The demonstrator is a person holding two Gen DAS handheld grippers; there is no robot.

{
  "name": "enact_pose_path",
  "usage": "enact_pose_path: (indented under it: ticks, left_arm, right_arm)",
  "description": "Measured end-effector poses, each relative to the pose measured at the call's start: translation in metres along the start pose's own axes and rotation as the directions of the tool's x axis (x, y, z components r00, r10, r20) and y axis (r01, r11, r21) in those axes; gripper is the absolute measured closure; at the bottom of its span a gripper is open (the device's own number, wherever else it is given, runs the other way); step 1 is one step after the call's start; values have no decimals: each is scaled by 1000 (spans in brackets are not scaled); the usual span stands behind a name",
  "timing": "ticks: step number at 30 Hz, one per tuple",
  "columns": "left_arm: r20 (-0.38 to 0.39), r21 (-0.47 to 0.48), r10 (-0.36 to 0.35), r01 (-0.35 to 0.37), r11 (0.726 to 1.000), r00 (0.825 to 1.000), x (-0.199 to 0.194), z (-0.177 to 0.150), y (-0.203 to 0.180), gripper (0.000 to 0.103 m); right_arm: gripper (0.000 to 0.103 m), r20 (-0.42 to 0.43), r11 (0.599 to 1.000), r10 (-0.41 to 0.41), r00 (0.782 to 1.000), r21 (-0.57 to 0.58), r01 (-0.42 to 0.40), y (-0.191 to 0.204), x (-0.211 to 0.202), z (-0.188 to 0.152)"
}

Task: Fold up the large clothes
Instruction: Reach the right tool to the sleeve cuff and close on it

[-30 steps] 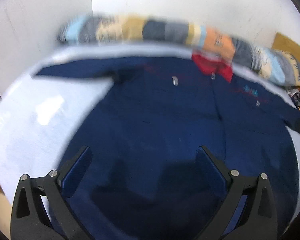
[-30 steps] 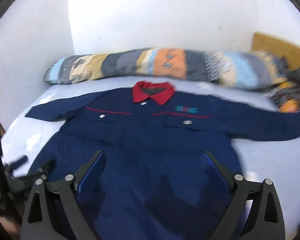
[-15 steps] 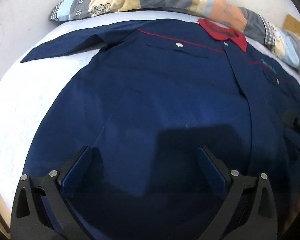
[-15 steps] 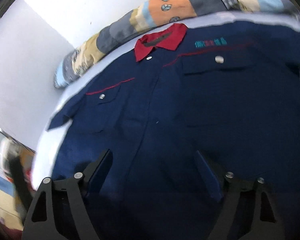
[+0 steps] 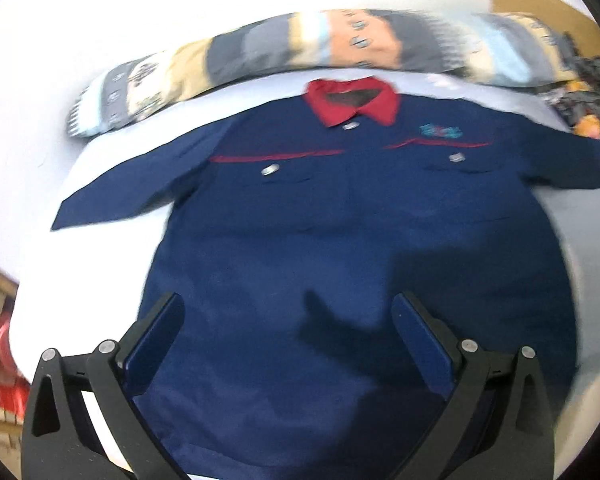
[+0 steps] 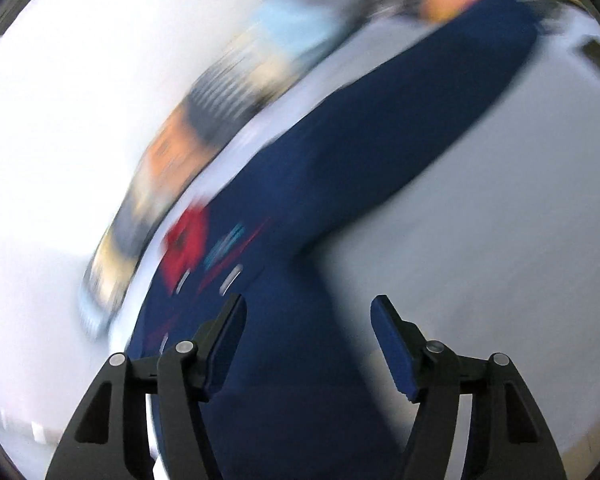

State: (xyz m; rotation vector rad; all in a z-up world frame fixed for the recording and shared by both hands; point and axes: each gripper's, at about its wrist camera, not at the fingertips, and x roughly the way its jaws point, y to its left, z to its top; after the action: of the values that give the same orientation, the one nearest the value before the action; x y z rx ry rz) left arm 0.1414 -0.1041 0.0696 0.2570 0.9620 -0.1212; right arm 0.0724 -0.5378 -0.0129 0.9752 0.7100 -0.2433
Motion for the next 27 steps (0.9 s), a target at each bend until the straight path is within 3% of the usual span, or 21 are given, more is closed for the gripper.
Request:
enact_pose_path:
  ticks: [2, 4, 6, 10, 18, 22, 23, 24, 25, 27]
  left_arm:
    - [-4, -1, -21, 21, 1000, 1000, -3, 4, -7, 0]
    - [-41, -13, -34, 33, 999, 999, -3, 2, -14, 0]
    - [-73, -19, -52, 51, 999, 996, -2, -1, -19, 0]
    - [-110, 26, -32, 35, 999, 993, -1, -4, -33, 0]
    - [-181, 3, -33, 34, 999, 983, 10, -9, -50, 0]
    - [-182, 34, -37, 44, 998, 983, 5, -11, -57, 0]
    - [-180, 43, -38, 47, 998, 983, 4, -11, -57, 0]
    - [-178, 53, -38, 48, 997, 983, 3, -11, -58, 0]
    - [-178, 65, -34, 46, 997, 983, 2, -11, -59, 0]
    - [-180, 68, -32, 45, 997, 983, 1, -9, -58, 0]
  right_arm:
    - [33, 61, 996, 2, 998, 84, -7, -55, -2, 43]
    - [34, 114, 984, -95, 989, 164, 76, -117, -1, 88]
    - [50, 121, 975, -154, 981, 179, 131, -173, 10, 130]
    - [59, 142, 954, -254, 957, 197, 224, -235, 32, 189]
    - [56, 180, 926, -332, 926, 251, 283, -276, 62, 222]
    - [56, 122, 924, -339, 933, 231, 306, -286, 91, 243]
    - [60, 127, 926, -335, 933, 228, 301, -287, 94, 246]
    - [83, 125, 925, -345, 930, 210, 315, -286, 92, 243]
    - [93, 142, 928, -352, 925, 180, 326, -280, 90, 243]
    - [93, 187, 938, -341, 921, 136, 320, -264, 82, 240]
